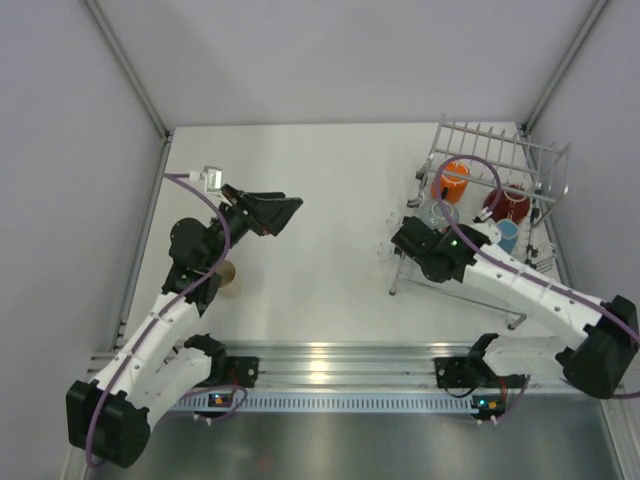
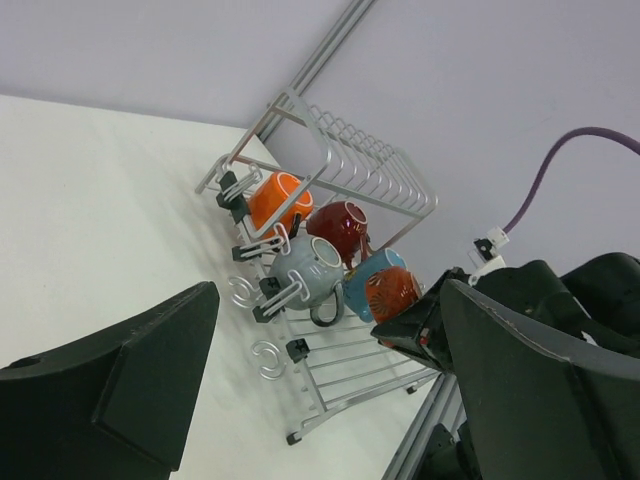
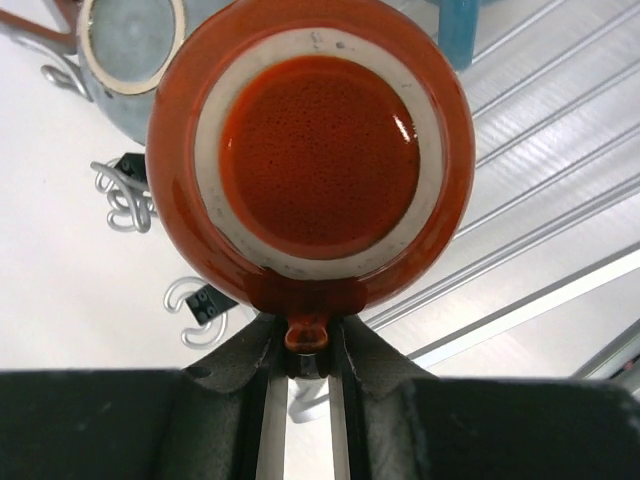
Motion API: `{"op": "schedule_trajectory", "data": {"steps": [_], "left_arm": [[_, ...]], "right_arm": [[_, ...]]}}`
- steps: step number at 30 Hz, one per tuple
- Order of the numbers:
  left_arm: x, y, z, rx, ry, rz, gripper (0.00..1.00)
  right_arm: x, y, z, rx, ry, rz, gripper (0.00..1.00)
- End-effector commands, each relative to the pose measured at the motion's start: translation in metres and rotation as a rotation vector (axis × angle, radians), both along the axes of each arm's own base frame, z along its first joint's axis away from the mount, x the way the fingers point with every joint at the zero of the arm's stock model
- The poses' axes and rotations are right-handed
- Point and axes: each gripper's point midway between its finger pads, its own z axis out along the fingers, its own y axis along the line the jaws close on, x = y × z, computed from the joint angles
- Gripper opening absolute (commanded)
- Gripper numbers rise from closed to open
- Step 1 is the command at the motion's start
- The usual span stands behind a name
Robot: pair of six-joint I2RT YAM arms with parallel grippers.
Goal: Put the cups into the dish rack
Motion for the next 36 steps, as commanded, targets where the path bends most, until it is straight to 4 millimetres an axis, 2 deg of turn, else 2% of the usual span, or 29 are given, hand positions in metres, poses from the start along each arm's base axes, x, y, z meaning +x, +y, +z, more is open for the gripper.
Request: {"op": "schedule_trajectory", "data": {"steps": [1,4,9,10,11,15,20,36], "left_arm": [[-0.005,0.003,0.006,0.007,-0.041,0.013,0.98],[-0.006,0.005,0.008,0.018,-0.04,0.022,0.98],[-0.009,0.01,0.011,0.043,-0.052,0.046,0.98],[-0.009,0.011,0.012,0.043,-0.054,0.052,0.98],[-0.008,0.011,0.012,0.04,-0.05,0.056,0.98],[-0.006,0.01,0.008,0.036,-0.033,0.052,0.98],[-0.005,0.01,0.004,0.042,-0.027,0.057,0.98],[-0.002,0.011,-0.001,0.054,-0.022,0.068,0.98]], "right_arm": [[0.001,-0.008,0.005,0.027,-0.011,-0.202,0.0],[0.004,0.006,-0.009,0.113,-0.008,-0.225,0.0],[0.0,0.004,-0.014,0.163,-0.006,-0.331,0.0],[0.003,0.007,-0.009,0.183,-0.019,-0.366,0.0],[-0.001,0.002,-0.013,0.142,0.008,-0.387,0.0],[0.0,0.011,-0.022,0.172,0.034,-0.423,0.0],[-0.001,0.023,-0.042,0.223,0.066,-0.414,0.0],[0.007,0.034,-0.065,0.25,0.066,-0.431,0.0]]}}
